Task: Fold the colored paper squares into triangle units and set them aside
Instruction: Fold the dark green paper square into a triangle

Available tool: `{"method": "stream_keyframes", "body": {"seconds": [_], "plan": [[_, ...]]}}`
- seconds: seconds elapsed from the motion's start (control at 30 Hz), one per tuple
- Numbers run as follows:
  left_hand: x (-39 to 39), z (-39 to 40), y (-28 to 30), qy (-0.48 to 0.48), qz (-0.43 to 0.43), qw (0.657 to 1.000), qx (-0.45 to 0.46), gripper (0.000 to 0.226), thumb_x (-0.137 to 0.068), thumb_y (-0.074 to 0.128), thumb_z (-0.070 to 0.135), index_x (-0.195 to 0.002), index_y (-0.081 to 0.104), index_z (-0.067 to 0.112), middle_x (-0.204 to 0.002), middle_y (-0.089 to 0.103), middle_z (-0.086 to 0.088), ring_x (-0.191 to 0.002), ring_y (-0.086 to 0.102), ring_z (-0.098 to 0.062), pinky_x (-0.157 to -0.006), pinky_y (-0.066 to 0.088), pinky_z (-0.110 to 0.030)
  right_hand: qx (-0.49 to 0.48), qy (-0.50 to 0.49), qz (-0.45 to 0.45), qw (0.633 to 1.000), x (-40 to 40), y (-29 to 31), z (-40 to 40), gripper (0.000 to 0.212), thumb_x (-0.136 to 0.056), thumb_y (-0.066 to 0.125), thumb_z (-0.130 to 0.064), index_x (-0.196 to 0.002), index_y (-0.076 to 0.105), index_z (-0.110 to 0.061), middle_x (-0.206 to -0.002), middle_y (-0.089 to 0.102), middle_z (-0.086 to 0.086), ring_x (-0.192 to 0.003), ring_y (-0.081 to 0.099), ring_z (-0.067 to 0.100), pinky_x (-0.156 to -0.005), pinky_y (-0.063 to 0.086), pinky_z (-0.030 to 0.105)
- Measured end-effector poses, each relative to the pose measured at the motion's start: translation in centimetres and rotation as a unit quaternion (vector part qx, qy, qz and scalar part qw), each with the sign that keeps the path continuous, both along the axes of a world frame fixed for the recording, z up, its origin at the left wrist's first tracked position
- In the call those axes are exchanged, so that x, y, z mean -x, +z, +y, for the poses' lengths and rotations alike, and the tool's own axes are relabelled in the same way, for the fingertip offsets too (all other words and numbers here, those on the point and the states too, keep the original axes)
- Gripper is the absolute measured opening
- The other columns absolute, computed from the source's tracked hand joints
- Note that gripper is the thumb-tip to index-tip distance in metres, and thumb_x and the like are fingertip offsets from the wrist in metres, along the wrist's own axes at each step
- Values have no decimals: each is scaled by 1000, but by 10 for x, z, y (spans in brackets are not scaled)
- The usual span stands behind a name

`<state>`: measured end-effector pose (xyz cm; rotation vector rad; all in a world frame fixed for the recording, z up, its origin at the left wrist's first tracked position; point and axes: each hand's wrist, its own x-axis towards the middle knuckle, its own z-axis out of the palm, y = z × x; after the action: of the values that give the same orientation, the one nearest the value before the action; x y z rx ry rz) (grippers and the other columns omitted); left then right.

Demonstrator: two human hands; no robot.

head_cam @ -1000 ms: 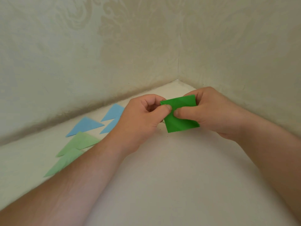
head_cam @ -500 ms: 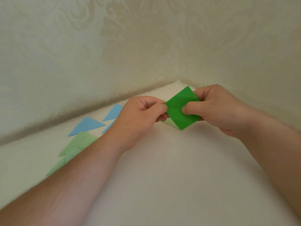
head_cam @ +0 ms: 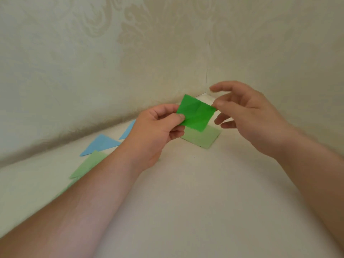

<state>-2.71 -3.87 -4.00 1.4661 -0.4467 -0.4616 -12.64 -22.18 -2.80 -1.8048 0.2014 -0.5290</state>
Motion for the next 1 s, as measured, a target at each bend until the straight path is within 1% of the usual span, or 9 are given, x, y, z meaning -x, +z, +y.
{"method": "stream_keyframes", "body": {"seconds": [0.07, 0.13, 0.2, 0.27, 0.4, 0.5, 0.63, 0.77, 1.0], "plan": [[-1, -1, 1, -1, 33, 999, 22, 18, -98, 62, 2, -100, 75, 14, -84, 75, -2, -67, 63, -9, -68, 58, -22, 35, 22, -27, 999, 1, -3, -1, 69, -87, 45, 15, -115, 68, -44, -107, 66, 1, -82, 68, 15, -80, 55, 43], [-1, -1, 1, -7, 44, 999, 29, 17, -98, 62, 2, -101, 74, 14, -83, 74, -3, -66, 64, -9, -66, 57, -22, 117, 42, -34, 992, 2, -9, -1, 80, -80, 45, 19, -110, 69, -51, -112, 64, -11, -92, 68, 14, -71, 55, 39], [0, 0, 1, -19, 43, 999, 26, 16, -98, 62, 2, -104, 74, 12, -85, 74, -4, -67, 65, -9, -67, 57, -22, 164, 51, -46, 984, 1, -14, 1, 63, -82, 67, 11, -106, 72, -47, -119, 61, -10, -101, 66, 16, -70, 57, 34], [2, 0, 1, -35, 40, 998, 17, 17, -98, 62, 3, -107, 74, 10, -87, 75, -5, -68, 66, -9, -68, 58, -23, 160, 55, -60, 984, 0, -16, 3, 38, -78, 86, -8, -97, 76, -40, -116, 59, -8, -103, 64, 17, -79, 60, 42], [7, 1, 0, -52, 23, 998, -6, 17, -97, 64, 3, -110, 75, 7, -87, 74, -5, -69, 67, -11, -71, 59, -25, 120, 46, -78, 989, -2, -16, 4, 15, -72, 88, -34, -83, 78, -34, -108, 65, -8, -99, 66, 15, -83, 57, 56], [10, -1, 1, -55, 25, 998, -1, 17, -99, 63, 7, -110, 76, 8, -92, 75, -7, -73, 68, -14, -75, 60, -28, 103, 34, -84, 991, -2, -15, 4, 10, -79, 88, -30, -84, 80, -28, -97, 73, -1, -86, 69, 21, -77, 58, 53], [14, -3, -1, -66, 0, 998, 17, 15, -97, 66, 13, -108, 76, 11, -89, 75, -2, -78, 70, -13, -84, 61, -31, 86, 0, -69, 994, -3, -14, 5, 12, -81, 87, -25, -79, 75, -22, -81, 72, 8, -61, 53, 5, -60, 43, 26], [15, -1, -6, -92, -98, 991, -1, 25, -92, 72, 3, -112, 76, 17, -93, 78, 2, -86, 69, -9, -90, 59, -32, 64, -11, -79, 995, -4, -14, 8, 20, -80, 88, -21, -77, 68, -18, -74, 67, 9, -66, 52, 13, -59, 40, 27], [11, 0, -7, -49, -81, 995, -28, 18, -88, 77, 4, -101, 77, 17, -83, 78, -3, -74, 69, -13, -78, 59, -28, 46, -12, -70, 996, -4, -14, 6, 33, -88, 79, -8, -98, 57, -31, -72, 68, -2, -66, 55, 17, -58, 42, 27]]}}
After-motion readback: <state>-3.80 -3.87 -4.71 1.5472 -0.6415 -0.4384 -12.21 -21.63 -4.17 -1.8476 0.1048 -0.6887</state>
